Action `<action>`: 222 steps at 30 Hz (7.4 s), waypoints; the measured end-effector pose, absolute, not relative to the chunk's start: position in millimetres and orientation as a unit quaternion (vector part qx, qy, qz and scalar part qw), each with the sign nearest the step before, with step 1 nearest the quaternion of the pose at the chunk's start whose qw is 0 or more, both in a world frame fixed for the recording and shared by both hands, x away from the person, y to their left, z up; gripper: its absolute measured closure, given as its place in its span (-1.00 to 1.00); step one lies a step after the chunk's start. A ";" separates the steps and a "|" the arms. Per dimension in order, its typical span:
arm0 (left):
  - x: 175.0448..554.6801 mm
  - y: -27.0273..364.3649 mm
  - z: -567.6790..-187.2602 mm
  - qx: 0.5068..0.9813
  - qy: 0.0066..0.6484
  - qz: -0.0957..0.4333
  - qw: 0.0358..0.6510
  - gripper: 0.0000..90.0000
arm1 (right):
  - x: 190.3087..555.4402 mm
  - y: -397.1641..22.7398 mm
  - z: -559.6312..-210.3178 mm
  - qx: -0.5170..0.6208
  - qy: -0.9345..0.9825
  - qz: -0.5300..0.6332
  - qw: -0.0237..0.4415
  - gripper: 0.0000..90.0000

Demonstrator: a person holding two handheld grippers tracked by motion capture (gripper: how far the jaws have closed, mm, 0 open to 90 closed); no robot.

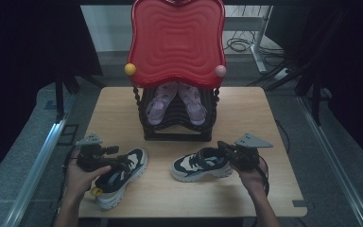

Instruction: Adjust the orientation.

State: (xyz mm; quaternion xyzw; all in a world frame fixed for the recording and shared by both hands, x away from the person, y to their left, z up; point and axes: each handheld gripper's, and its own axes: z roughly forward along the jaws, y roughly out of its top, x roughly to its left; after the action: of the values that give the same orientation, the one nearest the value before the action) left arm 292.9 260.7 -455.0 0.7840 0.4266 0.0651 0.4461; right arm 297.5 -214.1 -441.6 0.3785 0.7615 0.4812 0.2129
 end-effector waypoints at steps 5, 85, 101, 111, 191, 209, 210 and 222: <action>293.7 259.7 -456.2 0.786 0.427 0.064 0.444 -0.15 | 298.9 -219.1 -443.1 0.384 0.760 0.480 0.213 0.99; 296.6 259.0 -462.1 0.790 0.431 0.052 0.433 -0.17 | 328.5 -243.2 -474.1 0.392 0.769 0.469 0.186 1.00; 295.5 263.8 -460.0 0.787 0.433 0.055 0.436 -0.17 | 311.6 -245.2 -471.4 0.384 0.780 0.455 0.191 1.00; 296.5 262.6 -461.6 0.789 0.432 0.053 0.434 -0.17 | 316.2 -246.5 -476.7 0.379 0.790 0.446 0.184 1.00; 295.4 272.8 -459.9 0.785 0.436 0.052 0.436 -0.19 | 257.0 -242.8 -485.0 0.356 0.811 0.432 0.170 1.00; 295.5 272.9 -460.3 0.786 0.436 0.051 0.436 -0.19 | 251.4 -239.4 -483.4 0.353 0.811 0.435 0.170 1.00; 295.5 272.8 -460.3 0.786 0.436 0.051 0.436 -0.19 | 250.9 -238.9 -483.2 0.353 0.811 0.435 0.170 1.00; 295.2 274.0 -459.7 0.785 0.437 0.052 0.437 -0.19 | 246.1 -237.3 -483.1 0.350 0.812 0.436 0.170 1.00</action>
State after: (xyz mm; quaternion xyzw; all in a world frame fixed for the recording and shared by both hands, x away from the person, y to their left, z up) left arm 295.2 274.0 -459.7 0.7846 0.4370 0.0518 0.4367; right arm 246.1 -237.3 -483.1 0.3502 0.8115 0.4360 0.1696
